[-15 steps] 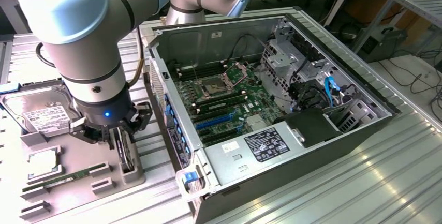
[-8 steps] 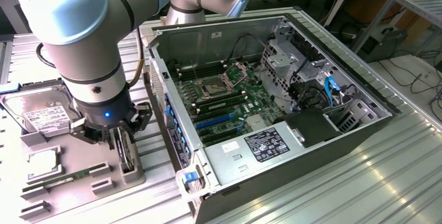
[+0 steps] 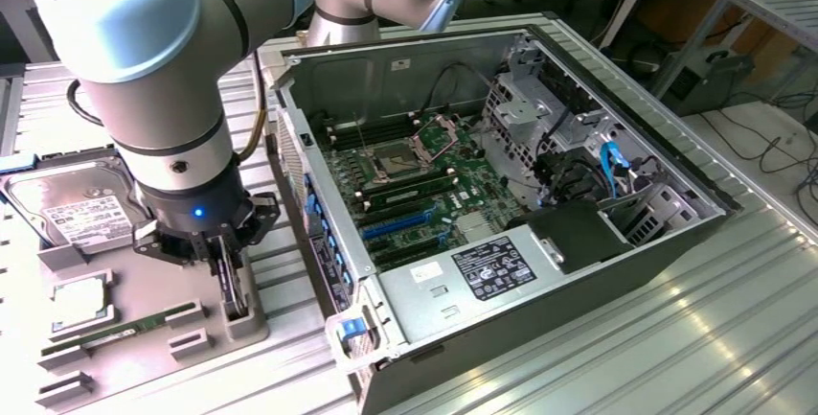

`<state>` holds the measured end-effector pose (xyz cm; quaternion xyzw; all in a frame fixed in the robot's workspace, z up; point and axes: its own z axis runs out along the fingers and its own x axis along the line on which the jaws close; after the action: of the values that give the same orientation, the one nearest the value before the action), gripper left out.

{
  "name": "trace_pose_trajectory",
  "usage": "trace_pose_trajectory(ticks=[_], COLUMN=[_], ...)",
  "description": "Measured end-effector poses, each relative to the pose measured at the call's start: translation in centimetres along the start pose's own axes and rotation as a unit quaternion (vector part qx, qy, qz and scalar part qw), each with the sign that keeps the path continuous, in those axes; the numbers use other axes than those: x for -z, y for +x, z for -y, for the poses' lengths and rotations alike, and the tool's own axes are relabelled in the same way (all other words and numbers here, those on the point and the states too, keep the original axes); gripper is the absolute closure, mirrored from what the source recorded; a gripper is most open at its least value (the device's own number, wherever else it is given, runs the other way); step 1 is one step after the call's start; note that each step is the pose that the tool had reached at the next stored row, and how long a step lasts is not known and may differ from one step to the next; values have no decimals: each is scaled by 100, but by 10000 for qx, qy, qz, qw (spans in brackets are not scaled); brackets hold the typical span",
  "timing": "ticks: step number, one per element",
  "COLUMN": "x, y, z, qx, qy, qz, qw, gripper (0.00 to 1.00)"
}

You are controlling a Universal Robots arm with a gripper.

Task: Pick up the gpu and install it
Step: 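Pick up the gpu and move the gpu toward the slot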

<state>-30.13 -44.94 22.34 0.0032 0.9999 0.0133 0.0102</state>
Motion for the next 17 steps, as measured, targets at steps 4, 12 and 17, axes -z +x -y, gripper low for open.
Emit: trace_pose_trajectory(ticks=[4, 12, 17], x=[0, 47, 168], y=[0, -2, -6], z=[0, -1, -5], qx=[0, 0, 0], qy=[0, 17, 17], qz=[0, 1, -2], qw=[10000, 10000, 10000], gripper=[73, 73, 73])
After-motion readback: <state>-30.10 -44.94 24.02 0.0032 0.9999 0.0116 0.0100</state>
